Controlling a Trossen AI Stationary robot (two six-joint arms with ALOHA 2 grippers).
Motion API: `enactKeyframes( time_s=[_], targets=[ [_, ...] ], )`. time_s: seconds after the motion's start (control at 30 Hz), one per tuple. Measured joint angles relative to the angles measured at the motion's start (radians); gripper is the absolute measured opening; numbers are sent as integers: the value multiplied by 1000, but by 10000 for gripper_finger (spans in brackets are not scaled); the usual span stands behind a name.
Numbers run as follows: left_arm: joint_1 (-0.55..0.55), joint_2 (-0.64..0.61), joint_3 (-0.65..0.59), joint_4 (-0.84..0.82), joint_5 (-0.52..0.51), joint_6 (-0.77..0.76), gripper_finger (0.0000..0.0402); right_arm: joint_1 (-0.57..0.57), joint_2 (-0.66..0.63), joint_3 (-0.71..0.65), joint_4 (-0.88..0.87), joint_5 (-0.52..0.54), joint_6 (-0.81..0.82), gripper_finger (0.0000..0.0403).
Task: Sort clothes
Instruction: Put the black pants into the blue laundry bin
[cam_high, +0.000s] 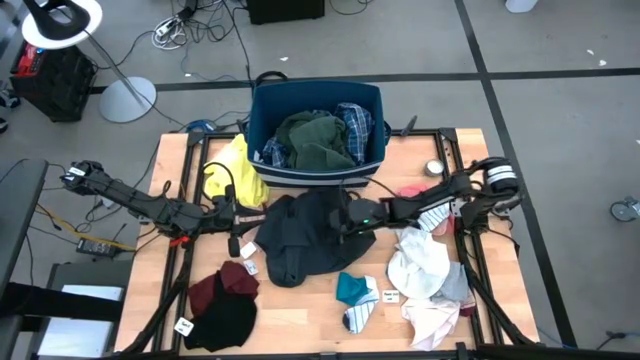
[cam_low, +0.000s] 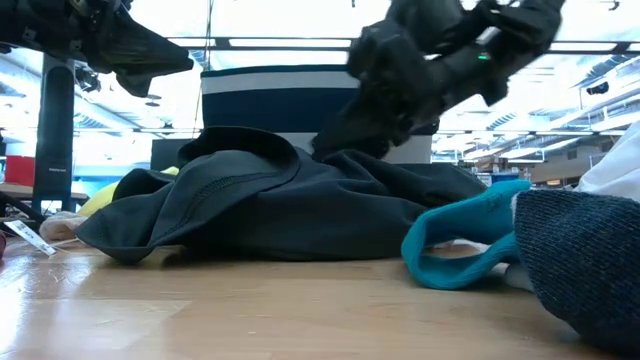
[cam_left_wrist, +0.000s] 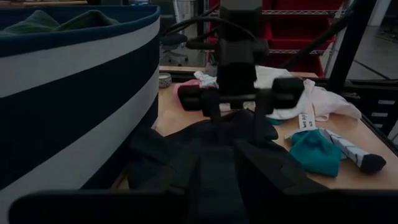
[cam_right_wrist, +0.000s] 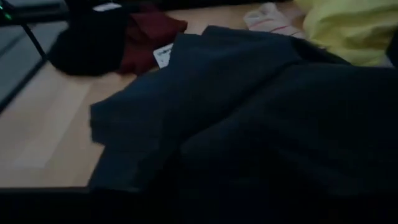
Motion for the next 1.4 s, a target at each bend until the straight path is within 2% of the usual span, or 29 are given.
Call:
enactKeyframes(
  time_s=[0.23,0.37,0.47,0.53,0.6,0.7,0.73,0.93,1.13,1.4],
  targets=[
    [0,0,0,-6,0,-42,99,0,141,167,-59,12,-107,306],
    [0,0,0,-14,0,-56,99,-1,233,244,-78,63,-138,319],
    [0,0,0,-14,0,-57,99,-2,283,297,-124,77,-139,289],
    [0,0,0,-14,1,-58,99,-2,299,329,-177,79,-154,244],
    [0,0,0,-14,1,-58,99,-2,299,353,-229,80,-171,175],
    [0,0,0,-16,1,-58,99,-2,273,370,-301,80,-176,52],
    [0,0,0,-15,1,-58,99,-2,257,373,-324,79,-180,30],
    [0,0,0,-14,3,-57,99,0,130,381,-460,92,-174,24],
    [0,0,0,-14,4,-55,99,30,-52,381,-585,208,-173,14],
    [0,0,0,-12,3,-26,99,35,-283,388,-594,295,-173,14]
  ],
)
